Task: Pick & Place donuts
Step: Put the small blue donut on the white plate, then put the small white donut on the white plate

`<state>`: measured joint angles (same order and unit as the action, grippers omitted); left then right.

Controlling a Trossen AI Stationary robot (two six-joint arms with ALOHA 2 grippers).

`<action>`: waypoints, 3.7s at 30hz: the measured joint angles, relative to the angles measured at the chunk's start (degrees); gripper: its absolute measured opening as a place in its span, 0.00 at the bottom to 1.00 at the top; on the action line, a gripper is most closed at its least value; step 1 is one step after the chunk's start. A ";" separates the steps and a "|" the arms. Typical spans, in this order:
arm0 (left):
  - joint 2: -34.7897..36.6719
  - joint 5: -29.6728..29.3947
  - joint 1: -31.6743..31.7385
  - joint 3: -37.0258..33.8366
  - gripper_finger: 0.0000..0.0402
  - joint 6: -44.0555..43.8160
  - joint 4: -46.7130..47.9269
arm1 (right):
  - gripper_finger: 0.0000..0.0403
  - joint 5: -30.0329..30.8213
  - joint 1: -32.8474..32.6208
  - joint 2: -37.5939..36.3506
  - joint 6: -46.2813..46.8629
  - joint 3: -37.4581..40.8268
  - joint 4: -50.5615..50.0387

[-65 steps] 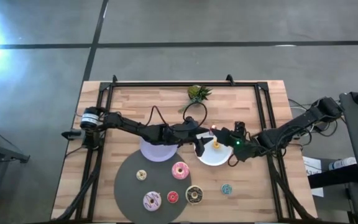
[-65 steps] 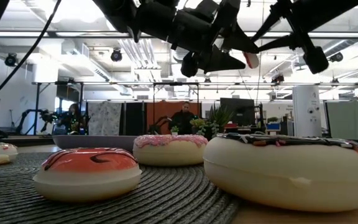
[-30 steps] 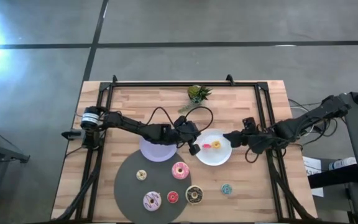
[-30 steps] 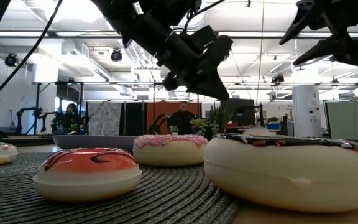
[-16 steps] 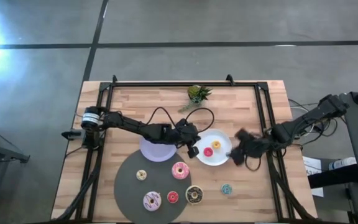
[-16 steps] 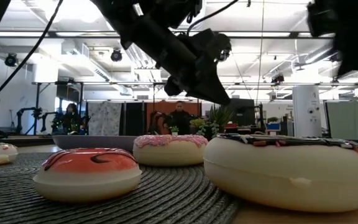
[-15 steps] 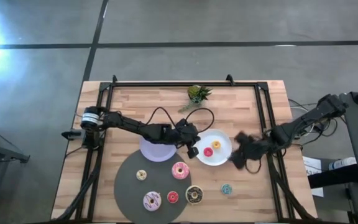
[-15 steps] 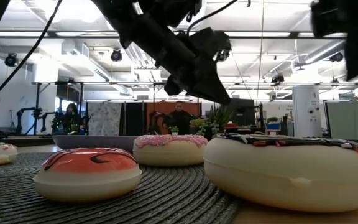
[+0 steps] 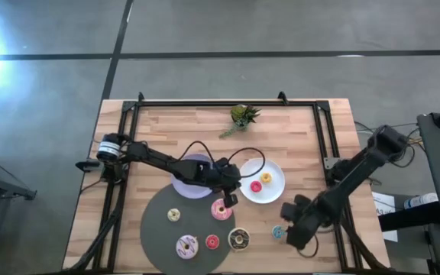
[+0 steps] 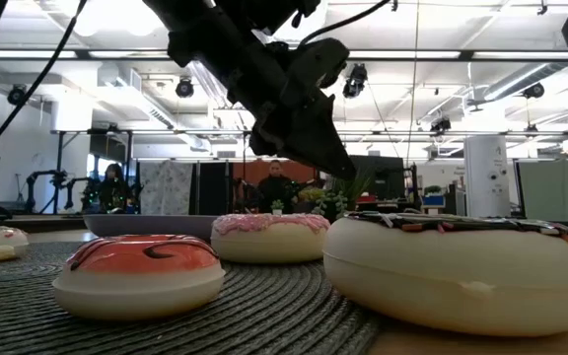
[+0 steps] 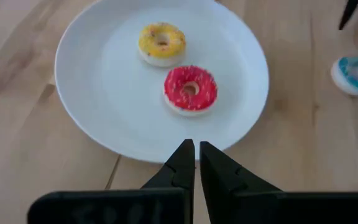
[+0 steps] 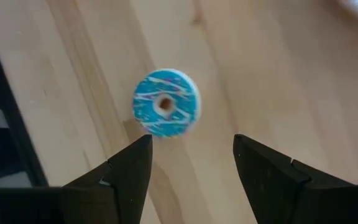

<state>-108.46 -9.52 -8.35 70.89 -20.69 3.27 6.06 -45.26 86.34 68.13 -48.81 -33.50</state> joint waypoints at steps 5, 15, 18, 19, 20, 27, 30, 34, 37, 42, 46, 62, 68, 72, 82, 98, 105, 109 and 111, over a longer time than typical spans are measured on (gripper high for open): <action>0.02 -0.57 -0.42 0.00 0.00 0.72 1.11 | 0.54 2.03 -0.19 8.87 1.60 -5.82 -1.78; 0.02 -0.55 -2.63 0.00 0.00 1.09 2.86 | 0.54 4.89 -0.28 12.00 7.07 -8.68 -5.54; 0.03 -0.55 -3.07 0.00 0.00 1.07 2.85 | 0.53 4.72 -0.23 11.92 8.25 -7.22 -5.17; 0.04 -0.55 -3.17 0.00 0.00 1.07 2.84 | 0.52 4.58 -0.17 11.86 8.20 -6.88 -4.63; 0.04 -0.56 -3.24 0.00 0.00 1.07 2.84 | 0.51 4.44 -0.04 11.85 7.88 -6.49 -3.70; 0.04 -0.61 -3.22 0.00 0.00 0.25 2.88 | 0.39 1.78 0.92 11.82 7.17 -4.24 2.07; 0.04 -0.94 -3.22 0.00 0.00 -0.42 2.95 | 0.30 1.63 1.63 11.65 7.20 -4.20 2.23; 0.43 -3.26 -3.22 0.00 0.00 -0.70 3.84 | 0.13 2.39 3.51 10.76 7.32 -4.00 2.06; 1.57 -6.18 -3.22 0.00 0.00 -0.83 5.31 | 0.04 5.29 5.62 7.57 6.62 -3.94 1.40; 4.99 -11.54 -3.11 -1.24 0.00 -0.81 7.16 | 0.04 11.51 10.43 -0.23 3.26 -3.72 -6.40; 8.87 -14.67 -2.92 -5.04 0.00 -1.65 6.23 | 0.04 7.98 16.99 -3.60 -1.88 0.14 -6.67; 27.26 -15.91 -2.85 -28.71 0.00 -16.28 -4.74 | 0.37 2.89 25.82 -3.21 -11.92 4.60 -1.85; 28.10 -14.52 -2.92 -29.97 0.00 -15.17 -5.32 | 0.46 4.40 23.29 -4.29 -14.93 2.89 -3.43; 27.22 -5.52 -3.61 -29.94 0.00 -11.34 -5.54 | 0.47 4.62 20.29 -4.91 -24.62 -1.07 -2.79; 28.19 -0.06 -10.72 -29.98 0.00 -13.18 1.34 | 0.48 4.31 15.56 1.50 -31.87 -7.11 -2.56; 34.76 0.03 -32.18 -29.94 0.01 -42.33 25.23 | 0.48 4.49 15.15 11.24 -35.88 -12.98 -2.35; 34.73 -7.46 -34.11 -30.01 0.21 -45.47 30.18 | 0.48 4.60 15.28 11.10 -35.31 -12.88 -1.98; 34.68 -10.08 -32.75 -30.53 0.30 -44.72 29.69 | 0.48 4.56 15.31 11.02 -34.28 -12.84 -1.90; 34.68 -8.57 -32.35 -31.47 0.31 -44.95 28.72 | 0.48 4.57 15.29 10.92 -33.54 -12.84 -1.90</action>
<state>-73.78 -18.09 -40.71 39.42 -65.64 31.99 10.63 -29.97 97.27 34.59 -61.65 -35.40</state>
